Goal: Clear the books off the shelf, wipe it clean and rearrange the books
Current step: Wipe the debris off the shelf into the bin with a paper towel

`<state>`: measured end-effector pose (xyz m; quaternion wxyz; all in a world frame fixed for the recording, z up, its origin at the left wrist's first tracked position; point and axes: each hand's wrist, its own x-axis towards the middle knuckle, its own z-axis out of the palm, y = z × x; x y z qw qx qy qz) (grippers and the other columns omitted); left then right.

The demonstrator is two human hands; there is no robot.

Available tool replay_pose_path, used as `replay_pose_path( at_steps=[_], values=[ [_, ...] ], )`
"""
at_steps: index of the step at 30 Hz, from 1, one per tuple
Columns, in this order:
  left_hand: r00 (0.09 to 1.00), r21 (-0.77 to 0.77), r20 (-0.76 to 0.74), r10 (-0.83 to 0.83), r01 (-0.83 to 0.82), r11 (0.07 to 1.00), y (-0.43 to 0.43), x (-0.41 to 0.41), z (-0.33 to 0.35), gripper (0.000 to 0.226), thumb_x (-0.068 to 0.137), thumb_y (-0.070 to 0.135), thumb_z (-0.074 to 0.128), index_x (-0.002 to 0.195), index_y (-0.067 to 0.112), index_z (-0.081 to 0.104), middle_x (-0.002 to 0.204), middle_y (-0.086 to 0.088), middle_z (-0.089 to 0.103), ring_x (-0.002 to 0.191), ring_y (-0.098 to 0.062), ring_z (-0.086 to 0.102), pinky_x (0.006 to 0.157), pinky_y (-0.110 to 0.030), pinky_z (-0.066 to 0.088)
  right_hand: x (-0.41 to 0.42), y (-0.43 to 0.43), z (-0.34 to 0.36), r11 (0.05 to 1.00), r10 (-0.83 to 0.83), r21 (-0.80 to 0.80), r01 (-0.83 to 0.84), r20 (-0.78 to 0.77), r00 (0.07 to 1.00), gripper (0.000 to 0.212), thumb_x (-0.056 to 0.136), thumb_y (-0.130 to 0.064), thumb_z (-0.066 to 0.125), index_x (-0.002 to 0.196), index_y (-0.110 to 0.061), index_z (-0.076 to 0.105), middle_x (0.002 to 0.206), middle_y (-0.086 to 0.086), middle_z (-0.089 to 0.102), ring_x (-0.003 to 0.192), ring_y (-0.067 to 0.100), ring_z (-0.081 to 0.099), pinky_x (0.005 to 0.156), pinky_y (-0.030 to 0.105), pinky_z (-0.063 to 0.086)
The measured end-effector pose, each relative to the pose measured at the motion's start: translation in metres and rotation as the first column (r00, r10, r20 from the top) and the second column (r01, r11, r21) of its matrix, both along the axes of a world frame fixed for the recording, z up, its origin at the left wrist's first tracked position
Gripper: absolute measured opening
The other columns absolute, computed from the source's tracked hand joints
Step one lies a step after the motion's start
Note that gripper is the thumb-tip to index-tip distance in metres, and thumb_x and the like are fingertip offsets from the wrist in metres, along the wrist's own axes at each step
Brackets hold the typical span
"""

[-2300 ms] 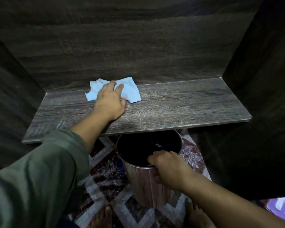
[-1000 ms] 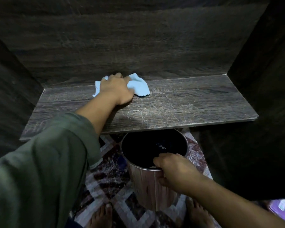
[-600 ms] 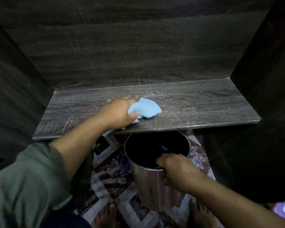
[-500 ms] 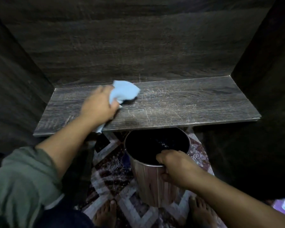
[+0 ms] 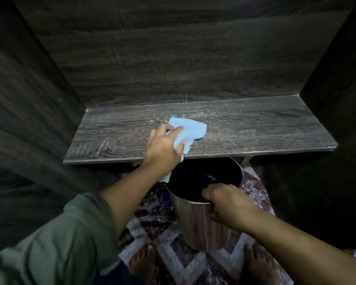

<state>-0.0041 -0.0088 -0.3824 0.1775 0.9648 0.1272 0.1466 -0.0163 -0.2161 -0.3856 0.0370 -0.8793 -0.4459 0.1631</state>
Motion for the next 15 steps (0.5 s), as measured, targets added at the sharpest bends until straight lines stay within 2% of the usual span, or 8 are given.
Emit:
replay_pose_path(
  at_steps=[4,8,10,12,13,15],
  values=[
    [0.965,-0.026,0.093,0.245,-0.243,0.970,0.032,-0.008,0.008,0.043,0.094,0.027,0.052,0.137,0.026,0.053,0.129,-0.009,0.047,0.112,-0.031,0.042,0.098,-0.033,0.032,-0.001,0.007,0.006,1.000,0.023,-0.006,-0.023,0.003,1.000,0.031,0.081,-0.029,0.070,0.107,-0.021,0.056,0.114,0.001,0.055,0.112,0.024,0.054,0.083,0.029,0.040],
    [0.817,0.083,0.161,0.554,-0.570,0.817,0.110,-0.029,0.022,0.043,0.092,0.029,0.054,0.135,0.025,0.053,0.132,-0.019,0.043,0.114,-0.041,0.041,0.096,-0.041,0.034,-0.002,0.015,0.004,1.000,0.029,0.006,-0.029,0.014,0.999,0.031,0.082,-0.028,0.068,0.109,-0.020,0.055,0.115,0.001,0.055,0.113,0.024,0.053,0.083,0.029,0.039],
    [0.831,0.172,0.066,0.553,-0.555,0.814,0.149,-0.045,0.017,0.050,0.093,0.037,0.053,0.140,0.021,0.048,0.139,-0.023,0.038,0.122,-0.044,0.038,0.102,-0.045,0.034,-0.002,0.018,0.000,0.999,0.034,0.011,-0.034,0.020,0.999,0.032,0.081,-0.028,0.067,0.109,-0.020,0.055,0.115,0.001,0.055,0.113,0.024,0.053,0.084,0.028,0.039],
    [0.895,0.223,-0.059,0.442,-0.419,0.880,0.171,-0.057,0.006,0.058,0.096,0.048,0.043,0.147,0.019,0.039,0.147,-0.023,0.033,0.133,-0.041,0.032,0.111,-0.046,0.028,-0.003,0.020,-0.002,0.999,0.040,0.011,-0.040,0.024,0.999,0.033,0.080,-0.029,0.067,0.110,-0.020,0.055,0.115,0.001,0.055,0.113,0.024,0.052,0.085,0.028,0.039],
    [0.915,0.207,-0.070,0.398,-0.377,0.903,0.174,-0.059,0.001,0.060,0.097,0.049,0.041,0.148,0.019,0.037,0.150,-0.022,0.032,0.136,-0.039,0.030,0.114,-0.044,0.024,-0.003,0.020,-0.002,0.999,0.041,0.010,-0.042,0.026,0.999,0.033,0.081,-0.028,0.067,0.110,-0.020,0.055,0.115,0.001,0.054,0.113,0.024,0.052,0.085,0.029,0.039],
    [0.915,0.127,-0.034,0.403,-0.396,0.909,0.164,-0.056,-0.002,0.056,0.098,0.045,0.044,0.148,0.020,0.039,0.153,-0.019,0.031,0.139,-0.036,0.028,0.116,-0.040,0.020,-0.004,0.020,-0.003,0.999,0.041,0.009,-0.041,0.024,0.999,0.034,0.081,-0.028,0.067,0.111,-0.020,0.055,0.116,0.001,0.054,0.114,0.024,0.052,0.086,0.030,0.039]
  ],
)
